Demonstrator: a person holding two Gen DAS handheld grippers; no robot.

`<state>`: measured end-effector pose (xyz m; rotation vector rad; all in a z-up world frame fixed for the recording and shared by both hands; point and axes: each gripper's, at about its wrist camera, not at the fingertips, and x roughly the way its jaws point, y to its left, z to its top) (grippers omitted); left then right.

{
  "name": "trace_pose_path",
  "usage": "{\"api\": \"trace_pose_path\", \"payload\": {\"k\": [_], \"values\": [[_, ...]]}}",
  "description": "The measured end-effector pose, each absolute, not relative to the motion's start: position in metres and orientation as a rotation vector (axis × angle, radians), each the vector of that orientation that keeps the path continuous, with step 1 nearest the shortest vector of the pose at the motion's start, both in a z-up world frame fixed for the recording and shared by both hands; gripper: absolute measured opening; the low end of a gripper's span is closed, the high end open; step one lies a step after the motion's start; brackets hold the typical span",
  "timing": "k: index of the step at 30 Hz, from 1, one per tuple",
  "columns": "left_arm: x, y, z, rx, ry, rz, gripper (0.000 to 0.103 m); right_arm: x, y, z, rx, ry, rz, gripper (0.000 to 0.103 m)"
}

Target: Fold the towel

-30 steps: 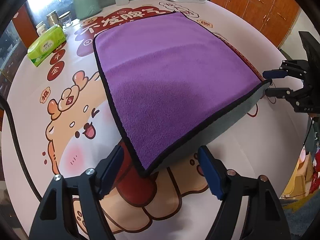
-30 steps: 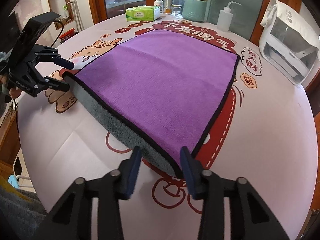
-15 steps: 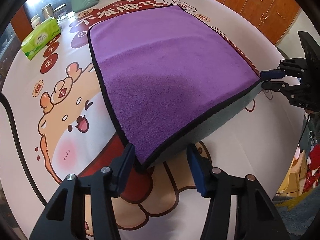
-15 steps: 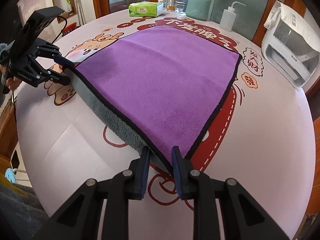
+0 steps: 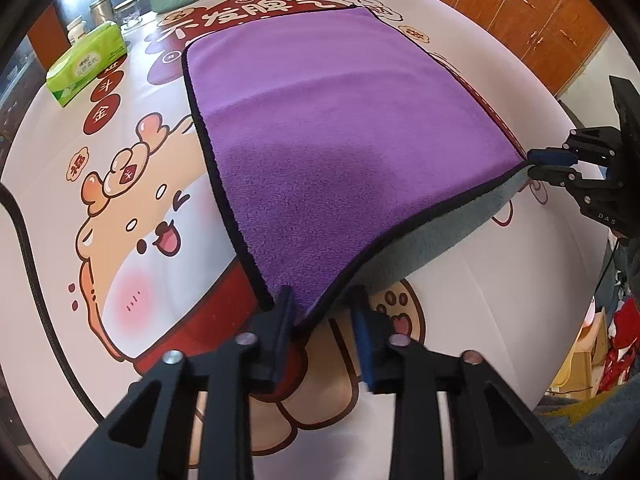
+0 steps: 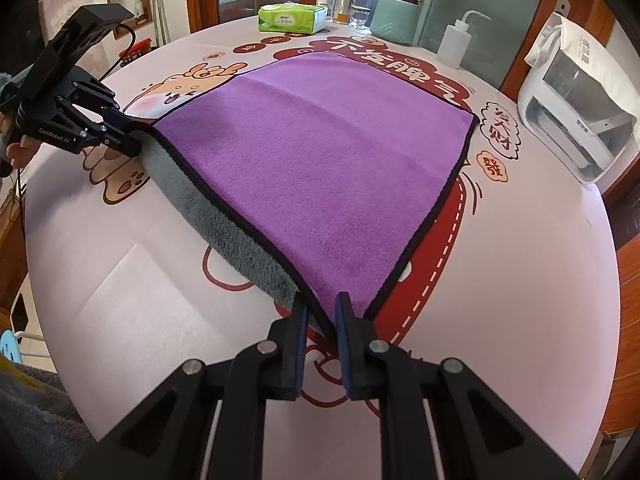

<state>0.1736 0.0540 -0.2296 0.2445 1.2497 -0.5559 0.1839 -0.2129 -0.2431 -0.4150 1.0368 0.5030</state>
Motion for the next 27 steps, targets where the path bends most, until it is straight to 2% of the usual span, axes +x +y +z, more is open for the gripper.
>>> {"api": "trace_pose_path", "payload": {"k": [9, 19, 27], "values": [[0.172, 0.055, -0.226, 0.252, 1.253, -0.494, 0.012, 0.182, -0.211, -0.241, -0.419, 1.030, 0.471, 0.010], [0.167, 0.041, -0.217, 0.286, 1.248, -0.350, 0.010, 0.187, -0.214, -0.225, -0.360, 1.001, 0.396, 0.008], [0.176, 0.038, -0.189, 0.264, 1.219, -0.214, 0.010, 0.201, -0.217, -0.200, -0.313, 0.957, 0.364, 0.008]]}}
